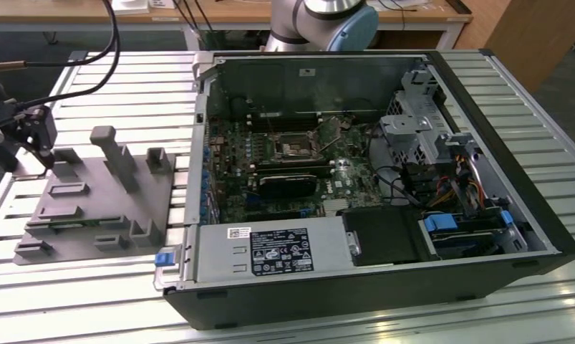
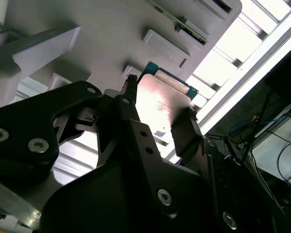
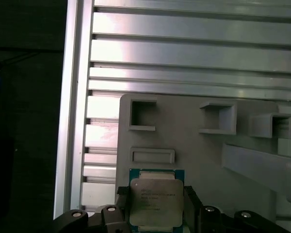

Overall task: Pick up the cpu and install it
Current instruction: 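Pick up the cpu and move it towards the insertion slot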

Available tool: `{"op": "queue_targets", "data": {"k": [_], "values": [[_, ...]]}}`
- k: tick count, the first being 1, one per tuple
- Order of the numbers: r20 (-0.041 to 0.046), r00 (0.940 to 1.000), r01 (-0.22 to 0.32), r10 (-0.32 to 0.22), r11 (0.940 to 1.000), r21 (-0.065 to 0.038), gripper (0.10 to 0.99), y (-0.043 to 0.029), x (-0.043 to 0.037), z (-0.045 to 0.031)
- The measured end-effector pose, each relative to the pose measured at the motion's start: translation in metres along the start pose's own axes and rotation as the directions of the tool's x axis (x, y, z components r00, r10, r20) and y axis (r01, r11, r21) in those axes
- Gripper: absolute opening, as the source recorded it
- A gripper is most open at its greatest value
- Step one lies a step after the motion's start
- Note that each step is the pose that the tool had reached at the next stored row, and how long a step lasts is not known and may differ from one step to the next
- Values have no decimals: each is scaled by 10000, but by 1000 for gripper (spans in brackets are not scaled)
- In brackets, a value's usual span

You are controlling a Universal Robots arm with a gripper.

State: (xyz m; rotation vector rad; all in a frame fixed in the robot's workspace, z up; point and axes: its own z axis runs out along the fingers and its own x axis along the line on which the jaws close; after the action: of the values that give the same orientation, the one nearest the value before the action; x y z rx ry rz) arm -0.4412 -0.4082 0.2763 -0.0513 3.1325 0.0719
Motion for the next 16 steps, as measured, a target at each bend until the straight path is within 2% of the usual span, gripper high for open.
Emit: {"op": "queue_targets", "data": {"k": [16], "values": [[0,10000,1,-1,10000,0,533,27,-3,-271]]}}
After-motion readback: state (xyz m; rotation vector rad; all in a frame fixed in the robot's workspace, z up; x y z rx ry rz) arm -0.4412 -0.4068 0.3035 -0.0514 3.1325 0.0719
